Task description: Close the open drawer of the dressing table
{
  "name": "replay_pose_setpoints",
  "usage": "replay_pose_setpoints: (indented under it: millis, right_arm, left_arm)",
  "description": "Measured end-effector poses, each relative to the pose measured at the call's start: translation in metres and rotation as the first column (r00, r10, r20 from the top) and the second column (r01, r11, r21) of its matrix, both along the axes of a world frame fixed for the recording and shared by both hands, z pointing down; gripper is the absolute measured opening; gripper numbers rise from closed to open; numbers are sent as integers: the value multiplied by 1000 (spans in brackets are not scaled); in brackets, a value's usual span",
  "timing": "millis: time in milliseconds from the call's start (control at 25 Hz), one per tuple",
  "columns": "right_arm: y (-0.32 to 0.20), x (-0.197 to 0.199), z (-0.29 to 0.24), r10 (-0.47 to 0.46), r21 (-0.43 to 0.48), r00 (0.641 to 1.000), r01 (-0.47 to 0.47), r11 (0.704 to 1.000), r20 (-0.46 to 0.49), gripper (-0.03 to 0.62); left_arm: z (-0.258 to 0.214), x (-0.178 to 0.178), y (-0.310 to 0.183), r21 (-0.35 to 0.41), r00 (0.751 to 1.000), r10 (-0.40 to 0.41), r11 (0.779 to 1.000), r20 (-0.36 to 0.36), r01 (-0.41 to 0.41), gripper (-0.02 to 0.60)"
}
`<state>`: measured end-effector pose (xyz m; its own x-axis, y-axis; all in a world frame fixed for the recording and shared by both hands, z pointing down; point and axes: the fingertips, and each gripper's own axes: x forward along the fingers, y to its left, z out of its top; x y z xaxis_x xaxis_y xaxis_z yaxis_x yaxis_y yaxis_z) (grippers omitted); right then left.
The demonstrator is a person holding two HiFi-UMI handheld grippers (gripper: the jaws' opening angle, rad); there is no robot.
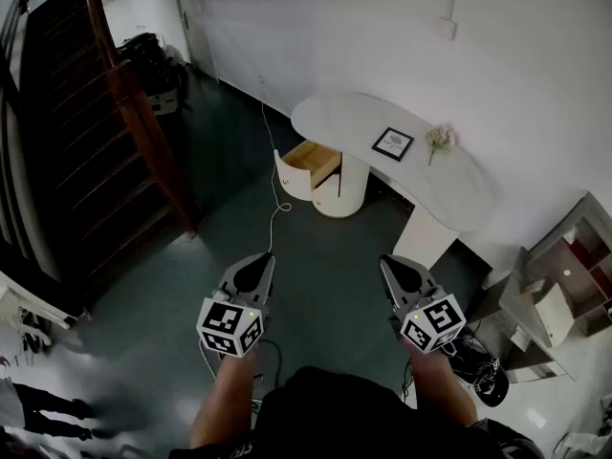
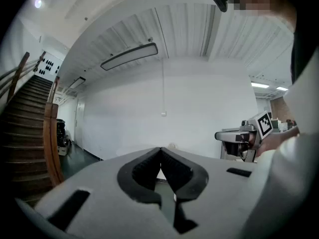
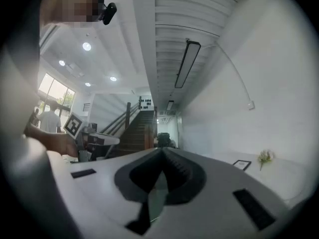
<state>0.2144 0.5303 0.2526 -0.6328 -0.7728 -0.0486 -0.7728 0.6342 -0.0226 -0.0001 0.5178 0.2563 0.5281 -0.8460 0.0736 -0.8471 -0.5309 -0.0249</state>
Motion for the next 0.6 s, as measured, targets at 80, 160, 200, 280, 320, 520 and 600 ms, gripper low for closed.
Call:
replay_pose_setpoints:
  millis: [80,160,200,280,320,520,600]
  right_arm:
    - [-1,10,1,11,-5,1000,-11,1000,4,3]
    - [-2,21,3,21,-11,1000,-21,1000,4,3]
    - [-2,26,4,24,-14,1000,-24,1000,4,3]
    - [-1,35,8,24,-17,1000,-24,1000,3,2]
    - [-1,39,10,22,-19,1000,-22,1000,2,3]
    - [1,57,22,-8,-55,1000,8,998,3,3]
    - [0,60,26,-19,-80,1000,21,997,24,3]
  left_arm:
    - [1,7,0,-4,1000,-1,1000,-2,1,8]
    - [2,14,0,-7,1000,-1,1000,-3,1,8]
    - [3,17,0,-8,1000,-2,1000,-3,2,8]
    - [7,23,0,-13,1000,-5,1000,-5,5,8]
    - [10,27,0,-17,1000,-7,1000,-5,7,8]
    - [19,44,-4,-39,1000,-18,999,1,18,8]
    - [23,48,-4,-47,1000,-25,999,-6,25,8]
